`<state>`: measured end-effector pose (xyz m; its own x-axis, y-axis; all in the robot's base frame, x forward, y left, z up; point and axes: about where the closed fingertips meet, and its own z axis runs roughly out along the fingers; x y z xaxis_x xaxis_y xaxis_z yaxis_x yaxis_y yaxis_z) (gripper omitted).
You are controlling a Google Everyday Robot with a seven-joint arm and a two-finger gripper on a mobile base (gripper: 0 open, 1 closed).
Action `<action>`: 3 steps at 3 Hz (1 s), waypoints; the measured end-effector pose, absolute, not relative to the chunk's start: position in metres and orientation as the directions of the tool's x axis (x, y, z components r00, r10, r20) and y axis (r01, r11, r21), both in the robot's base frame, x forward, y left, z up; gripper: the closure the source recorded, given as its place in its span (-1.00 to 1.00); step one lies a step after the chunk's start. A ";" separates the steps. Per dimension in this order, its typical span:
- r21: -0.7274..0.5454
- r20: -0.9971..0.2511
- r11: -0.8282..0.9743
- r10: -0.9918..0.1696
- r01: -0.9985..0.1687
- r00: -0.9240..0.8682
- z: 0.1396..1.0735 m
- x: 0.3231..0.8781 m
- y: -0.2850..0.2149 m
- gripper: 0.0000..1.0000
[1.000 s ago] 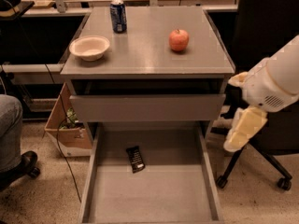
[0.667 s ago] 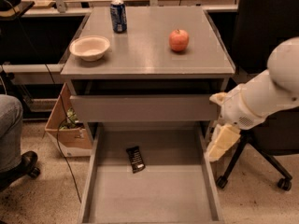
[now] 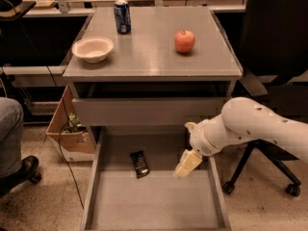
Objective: Pick rxbar chocolate from middle drawer and place on counter
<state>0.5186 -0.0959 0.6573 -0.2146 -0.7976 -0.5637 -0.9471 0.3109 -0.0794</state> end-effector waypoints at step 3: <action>-0.011 -0.684 0.414 -0.667 -0.910 -0.295 0.566 0.557 -0.062 -1.00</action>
Offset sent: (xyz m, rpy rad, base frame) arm 0.0246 0.0278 -0.0957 0.1637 -0.0025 -0.1254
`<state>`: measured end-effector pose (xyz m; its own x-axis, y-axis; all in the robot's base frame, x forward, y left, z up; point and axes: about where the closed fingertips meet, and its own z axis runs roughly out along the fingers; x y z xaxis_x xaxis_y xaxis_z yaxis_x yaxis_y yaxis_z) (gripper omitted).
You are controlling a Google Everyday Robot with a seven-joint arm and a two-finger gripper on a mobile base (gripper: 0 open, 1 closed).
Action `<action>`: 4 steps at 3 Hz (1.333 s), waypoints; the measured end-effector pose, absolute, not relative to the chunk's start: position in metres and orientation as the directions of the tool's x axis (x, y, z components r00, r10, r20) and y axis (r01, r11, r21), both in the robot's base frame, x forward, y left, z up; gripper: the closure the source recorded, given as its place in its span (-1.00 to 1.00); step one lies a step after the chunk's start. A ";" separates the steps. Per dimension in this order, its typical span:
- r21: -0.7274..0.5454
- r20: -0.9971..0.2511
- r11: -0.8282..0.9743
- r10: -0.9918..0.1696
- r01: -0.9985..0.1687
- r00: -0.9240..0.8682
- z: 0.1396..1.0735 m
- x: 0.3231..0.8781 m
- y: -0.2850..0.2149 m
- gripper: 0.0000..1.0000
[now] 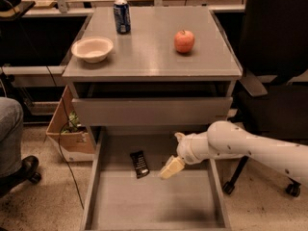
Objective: Pick rxbar chocolate from middle drawer and place on counter
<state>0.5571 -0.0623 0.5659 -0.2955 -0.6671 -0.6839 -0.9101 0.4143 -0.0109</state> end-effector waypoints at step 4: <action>0.125 -0.725 0.551 -0.517 -0.825 -0.455 0.389 0.628 0.073 -1.00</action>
Offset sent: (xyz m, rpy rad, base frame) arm 0.0675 0.1305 -0.1508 0.1882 0.0993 -0.0762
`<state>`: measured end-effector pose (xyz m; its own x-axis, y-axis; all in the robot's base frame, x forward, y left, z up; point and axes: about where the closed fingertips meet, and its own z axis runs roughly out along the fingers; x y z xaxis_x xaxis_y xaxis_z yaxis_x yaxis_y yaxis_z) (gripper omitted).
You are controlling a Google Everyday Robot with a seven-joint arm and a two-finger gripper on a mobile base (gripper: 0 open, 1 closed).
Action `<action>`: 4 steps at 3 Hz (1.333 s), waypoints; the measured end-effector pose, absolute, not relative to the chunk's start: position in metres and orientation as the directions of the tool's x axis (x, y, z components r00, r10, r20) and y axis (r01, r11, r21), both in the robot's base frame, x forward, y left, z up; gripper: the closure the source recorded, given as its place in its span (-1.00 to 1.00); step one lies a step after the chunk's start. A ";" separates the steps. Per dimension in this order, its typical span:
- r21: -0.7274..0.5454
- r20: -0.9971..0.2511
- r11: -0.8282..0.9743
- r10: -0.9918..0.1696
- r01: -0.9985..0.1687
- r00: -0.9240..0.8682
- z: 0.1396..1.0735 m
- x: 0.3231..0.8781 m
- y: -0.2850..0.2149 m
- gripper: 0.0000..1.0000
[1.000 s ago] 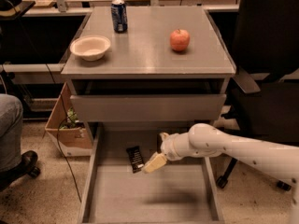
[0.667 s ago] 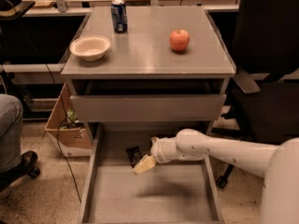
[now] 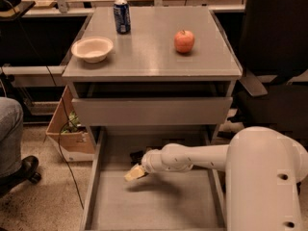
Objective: Pick rxbar chocolate from middle drawer and place on counter
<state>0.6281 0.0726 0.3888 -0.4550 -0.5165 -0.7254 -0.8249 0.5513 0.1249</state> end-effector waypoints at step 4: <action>0.040 -0.730 0.619 -0.518 -0.784 -0.446 0.364 0.646 0.081 0.46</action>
Offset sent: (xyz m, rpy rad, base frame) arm 0.0172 0.0188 -0.0480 -0.0395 -0.0147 -0.1004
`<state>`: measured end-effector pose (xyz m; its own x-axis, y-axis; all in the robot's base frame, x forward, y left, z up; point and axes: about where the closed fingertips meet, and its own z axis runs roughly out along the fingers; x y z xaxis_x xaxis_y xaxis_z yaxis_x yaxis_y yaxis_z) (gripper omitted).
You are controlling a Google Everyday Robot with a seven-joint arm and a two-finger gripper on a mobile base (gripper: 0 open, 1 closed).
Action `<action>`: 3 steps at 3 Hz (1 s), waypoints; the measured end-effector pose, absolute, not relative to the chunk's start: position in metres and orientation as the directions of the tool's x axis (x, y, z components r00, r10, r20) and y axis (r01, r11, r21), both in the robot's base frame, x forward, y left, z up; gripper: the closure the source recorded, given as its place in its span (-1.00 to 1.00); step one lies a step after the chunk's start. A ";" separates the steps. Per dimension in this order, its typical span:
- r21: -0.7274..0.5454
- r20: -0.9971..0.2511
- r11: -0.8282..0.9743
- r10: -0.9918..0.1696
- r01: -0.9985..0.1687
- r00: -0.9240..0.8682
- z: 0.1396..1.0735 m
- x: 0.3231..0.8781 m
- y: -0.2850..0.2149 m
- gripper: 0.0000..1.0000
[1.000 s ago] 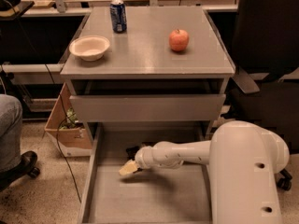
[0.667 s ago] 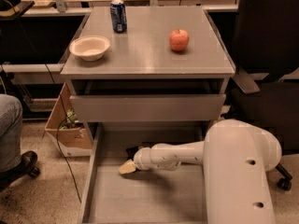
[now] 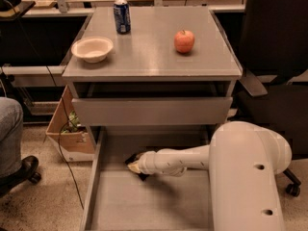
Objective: Pick rxbar chocolate from middle drawer and place on counter
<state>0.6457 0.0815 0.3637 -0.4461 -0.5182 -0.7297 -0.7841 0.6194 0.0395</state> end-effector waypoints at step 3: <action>0.012 -0.692 0.543 -0.601 -0.839 -0.399 0.418 0.595 0.034 1.00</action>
Offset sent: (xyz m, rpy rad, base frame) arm -0.0552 -0.0480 0.0590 -0.0598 0.0138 0.1308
